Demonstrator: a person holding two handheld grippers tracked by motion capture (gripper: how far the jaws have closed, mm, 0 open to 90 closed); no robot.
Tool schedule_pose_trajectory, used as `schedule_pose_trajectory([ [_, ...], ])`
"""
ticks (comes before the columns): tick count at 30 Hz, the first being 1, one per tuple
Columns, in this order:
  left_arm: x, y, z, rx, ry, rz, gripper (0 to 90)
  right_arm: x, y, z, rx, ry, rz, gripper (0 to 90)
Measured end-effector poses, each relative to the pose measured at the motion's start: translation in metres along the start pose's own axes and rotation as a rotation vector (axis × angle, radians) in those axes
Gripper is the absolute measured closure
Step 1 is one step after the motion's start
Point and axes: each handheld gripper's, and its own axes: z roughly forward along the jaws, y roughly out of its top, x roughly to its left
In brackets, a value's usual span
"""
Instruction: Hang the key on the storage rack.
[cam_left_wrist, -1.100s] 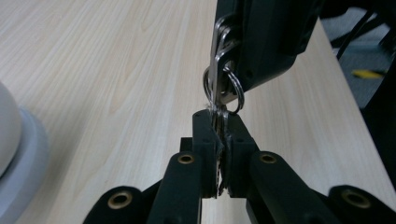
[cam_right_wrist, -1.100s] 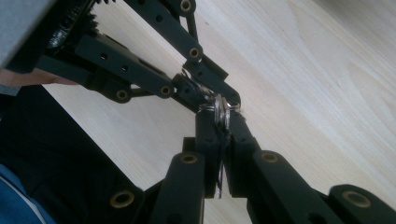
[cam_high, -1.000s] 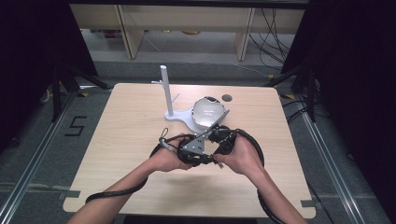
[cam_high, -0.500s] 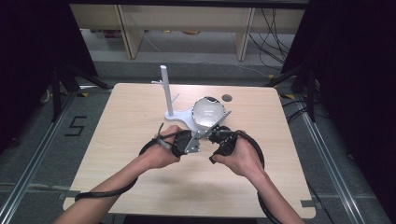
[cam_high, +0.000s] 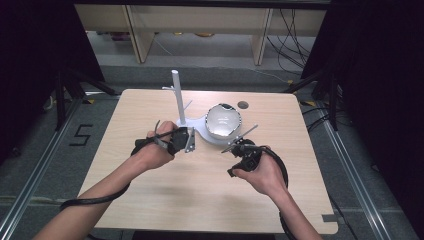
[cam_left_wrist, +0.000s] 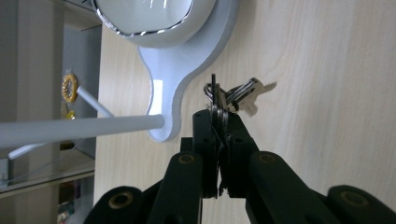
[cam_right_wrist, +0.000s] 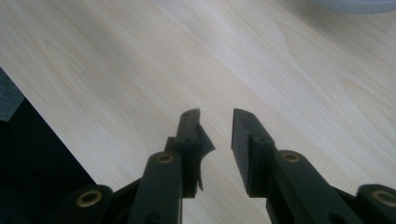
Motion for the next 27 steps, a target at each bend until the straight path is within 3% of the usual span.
schedule_pose_trajectory([
  [4,0.006,-0.009,-0.001,0.013,0.028,-0.036,85.4,-0.003,-0.01,0.009,-0.008,0.011,0.023,71.7],
  [7,0.012,-0.013,-0.003,0.024,0.035,-0.038,85.4,-0.003,-0.013,0.012,-0.002,0.016,0.036,71.7],
  [11,0.022,-0.024,-0.007,0.043,0.059,-0.088,85.4,-0.008,-0.023,0.019,-0.019,0.025,0.048,71.4],
  [13,0.025,-0.025,-0.009,0.06,0.062,-0.085,85.4,-0.009,-0.024,0.02,-0.031,0.022,0.051,71.2],
  [15,0.032,-0.032,-0.01,0.067,0.083,-0.134,85.4,-0.01,-0.029,0.022,-0.039,0.021,0.091,70.7],
  [16,0.034,-0.034,-0.011,0.076,0.088,-0.14,85.4,-0.012,-0.03,0.023,-0.059,0.016,0.072,70.7],
  [17,0.036,-0.036,-0.011,0.074,0.093,-0.157,85.4,-0.011,-0.032,0.023,-0.053,0.016,0.106,70.7],
  [19,0.039,-0.039,-0.012,0.082,0.1,-0.161,85.4,-0.012,-0.033,0.023,-0.058,0.003,0.11,70.6],
  [22,0.046,-0.048,-0.013,0.089,0.124,-0.198,85.4,-0.017,-0.038,0.023,-0.095,0.0,0.118,70.3],
  [27,0.053,-0.056,-0.014,0.099,0.136,-0.24,85.4,-0.021,-0.044,0.025,-0.103,-0.006,0.139,69.2],
])
